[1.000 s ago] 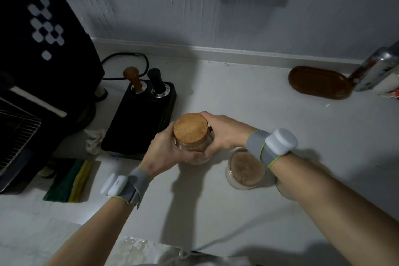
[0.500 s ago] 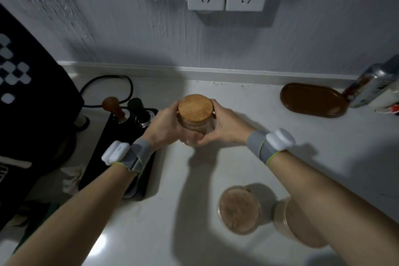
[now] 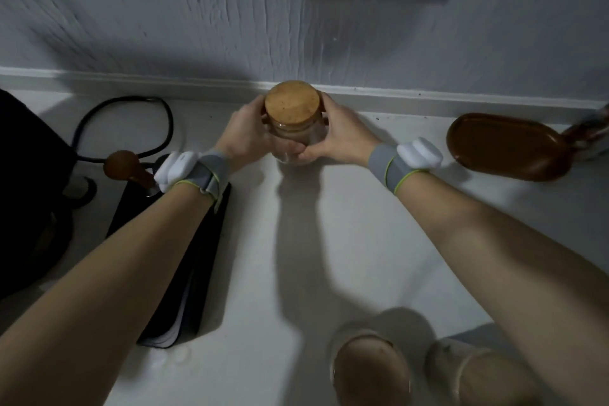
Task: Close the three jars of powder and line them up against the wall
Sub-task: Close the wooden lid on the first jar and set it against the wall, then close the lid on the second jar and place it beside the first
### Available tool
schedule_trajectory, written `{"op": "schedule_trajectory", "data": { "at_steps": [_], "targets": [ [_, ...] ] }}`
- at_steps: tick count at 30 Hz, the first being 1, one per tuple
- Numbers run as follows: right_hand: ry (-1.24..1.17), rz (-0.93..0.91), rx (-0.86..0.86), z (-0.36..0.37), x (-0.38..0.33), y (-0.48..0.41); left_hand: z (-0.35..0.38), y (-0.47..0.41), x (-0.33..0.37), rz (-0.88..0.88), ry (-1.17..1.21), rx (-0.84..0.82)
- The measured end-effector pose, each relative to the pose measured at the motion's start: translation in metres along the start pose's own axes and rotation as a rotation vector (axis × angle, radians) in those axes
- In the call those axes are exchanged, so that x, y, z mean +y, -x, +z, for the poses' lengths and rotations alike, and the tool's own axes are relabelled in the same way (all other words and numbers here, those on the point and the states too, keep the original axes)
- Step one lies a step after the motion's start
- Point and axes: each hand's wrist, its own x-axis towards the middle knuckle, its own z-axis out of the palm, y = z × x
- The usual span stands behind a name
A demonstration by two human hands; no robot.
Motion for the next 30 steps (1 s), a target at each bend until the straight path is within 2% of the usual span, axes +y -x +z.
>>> {"op": "schedule_trajectory", "data": {
  "at_steps": [13, 20, 26, 30],
  "targets": [
    [0.087, -0.013, 0.08, 0.005, 0.017, -0.027, 0.006, -0.037, -0.014, 0.014, 0.023, -0.04],
    [0.12, 0.051, 0.055, 0.005, 0.02, -0.027, 0.005, -0.035, -0.018, 0.006, 0.059, -0.048],
    [0.235, 0.198, -0.051, -0.002, 0.016, -0.005, 0.003, -0.009, -0.018, -0.092, -0.033, -0.07],
    [0.325, 0.225, -0.027, -0.013, 0.009, 0.028, 0.002, 0.024, -0.007, -0.191, -0.109, -0.037]
  ]
}}
